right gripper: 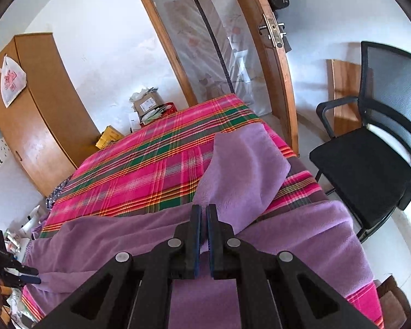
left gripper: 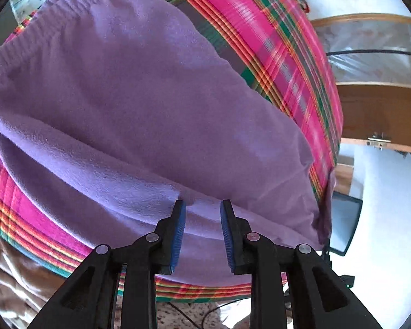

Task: Fold clothes

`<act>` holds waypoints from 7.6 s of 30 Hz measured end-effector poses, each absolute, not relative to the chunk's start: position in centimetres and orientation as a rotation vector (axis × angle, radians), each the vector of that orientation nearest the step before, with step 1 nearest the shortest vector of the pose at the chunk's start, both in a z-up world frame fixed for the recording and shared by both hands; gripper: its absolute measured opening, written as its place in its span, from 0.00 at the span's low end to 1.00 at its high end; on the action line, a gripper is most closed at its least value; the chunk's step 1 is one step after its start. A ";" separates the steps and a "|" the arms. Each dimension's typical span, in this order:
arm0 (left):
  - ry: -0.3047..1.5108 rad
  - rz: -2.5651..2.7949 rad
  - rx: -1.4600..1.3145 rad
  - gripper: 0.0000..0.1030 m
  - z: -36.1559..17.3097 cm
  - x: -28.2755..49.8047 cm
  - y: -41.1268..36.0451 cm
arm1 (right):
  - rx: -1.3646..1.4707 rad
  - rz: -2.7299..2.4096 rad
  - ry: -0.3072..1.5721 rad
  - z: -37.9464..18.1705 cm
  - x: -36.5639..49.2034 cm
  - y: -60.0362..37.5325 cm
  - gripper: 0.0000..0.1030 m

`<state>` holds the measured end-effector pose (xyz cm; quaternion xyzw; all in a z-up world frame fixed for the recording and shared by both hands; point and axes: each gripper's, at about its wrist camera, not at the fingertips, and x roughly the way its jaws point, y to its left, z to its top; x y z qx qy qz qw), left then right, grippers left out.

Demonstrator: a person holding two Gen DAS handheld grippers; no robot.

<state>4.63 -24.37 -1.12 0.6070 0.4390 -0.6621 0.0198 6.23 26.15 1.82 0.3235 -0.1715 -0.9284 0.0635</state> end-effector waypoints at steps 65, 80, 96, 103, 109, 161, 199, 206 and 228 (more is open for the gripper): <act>-0.497 -3.084 1.744 0.04 2.4 7.6 -14.5 | 1.041 -2.843 -0.496 2.4 6.1 25.5 0.05; -0.593 -3.072 1.874 0.06 1.3 9.3 -13.6 | 1.052 -2.855 -0.494 2.4 6.1 25.7 0.05; -0.776 -3.021 1.926 0.20 0.6 7.7 -11.8 | 1.079 -2.849 -0.488 1.9 6.1 25.3 0.05; -0.679 -3.095 1.812 0.04 1.9 8.1 -12.6 | 1.056 -2.866 -0.477 2.3 6.2 25.3 0.05; -0.578 -3.158 1.609 0.04 4.4 8.5 -13.5 | 0.987 -2.912 -0.442 3.8 6.1 25.2 0.05; -0.201 -3.265 1.422 0.04 1.8 16.1 -14.9 | 0.958 -3.061 -0.375 2.0 15.5 26.4 0.05; 0.815 -3.015 1.292 0.09 1.1 14.2 -26.4 | 0.920 -2.937 -0.028 1.8 15.1 16.9 0.16; 0.704 -2.872 1.370 0.09 -0.6 13.9 -26.3 | 1.024 -2.765 0.046 -1.1 14.4 13.4 0.16; 0.713 -2.638 1.395 0.09 0.3 16.2 -26.5 | 1.080 -2.754 -0.045 -1.2 15.3 19.1 0.17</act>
